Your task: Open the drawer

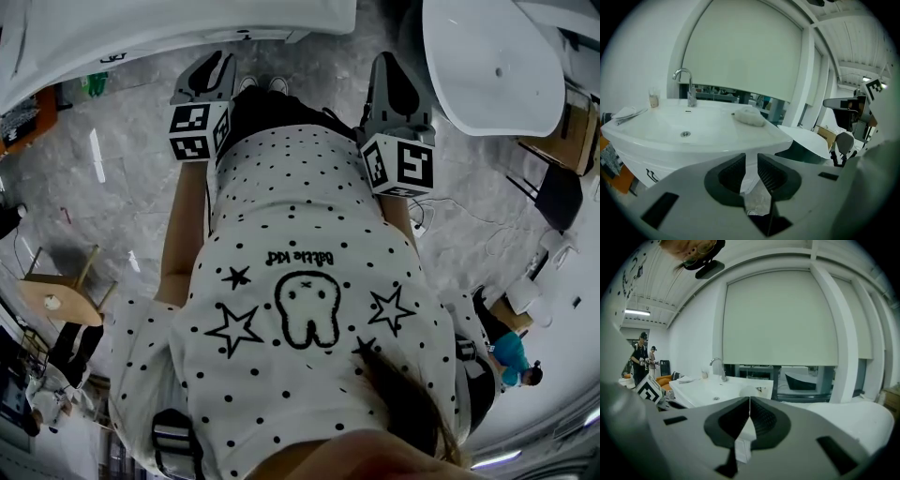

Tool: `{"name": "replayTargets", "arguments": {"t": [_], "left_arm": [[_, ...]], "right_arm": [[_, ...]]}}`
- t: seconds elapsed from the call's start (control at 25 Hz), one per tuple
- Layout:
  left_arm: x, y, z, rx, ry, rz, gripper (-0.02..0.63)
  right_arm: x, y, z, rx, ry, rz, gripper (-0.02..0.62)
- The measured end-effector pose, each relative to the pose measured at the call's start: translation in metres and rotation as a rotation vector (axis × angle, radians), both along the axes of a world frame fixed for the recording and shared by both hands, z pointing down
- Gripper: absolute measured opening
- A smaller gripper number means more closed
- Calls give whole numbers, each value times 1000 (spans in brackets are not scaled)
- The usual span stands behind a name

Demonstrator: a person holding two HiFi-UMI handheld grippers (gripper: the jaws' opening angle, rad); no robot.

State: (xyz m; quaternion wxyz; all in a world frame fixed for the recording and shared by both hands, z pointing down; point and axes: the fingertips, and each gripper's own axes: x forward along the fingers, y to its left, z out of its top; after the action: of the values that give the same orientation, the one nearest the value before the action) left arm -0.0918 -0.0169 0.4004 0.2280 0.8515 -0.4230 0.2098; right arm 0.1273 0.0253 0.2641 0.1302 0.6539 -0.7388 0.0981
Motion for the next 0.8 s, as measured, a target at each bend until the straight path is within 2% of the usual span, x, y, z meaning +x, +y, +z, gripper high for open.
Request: {"name": "replayTargets", "arguments": {"t": [0.24, 0.4, 0.56, 0.68, 0.8], "left_arm": [[25, 9, 41, -50, -41, 6, 77], [21, 6, 57, -73, -47, 16, 78], [30, 0, 77, -107, -62, 7, 83], [52, -11, 104, -134, -90, -23, 97], [74, -19, 140, -167, -150, -52, 106]], "right_arm": [[19, 20, 11, -12, -9, -13, 14], [4, 26, 11, -24, 2, -23, 15], [6, 27, 10, -29, 1, -33, 14], [30, 23, 17, -34, 1, -24, 14], [59, 19, 28, -57, -3, -18, 14]]}}
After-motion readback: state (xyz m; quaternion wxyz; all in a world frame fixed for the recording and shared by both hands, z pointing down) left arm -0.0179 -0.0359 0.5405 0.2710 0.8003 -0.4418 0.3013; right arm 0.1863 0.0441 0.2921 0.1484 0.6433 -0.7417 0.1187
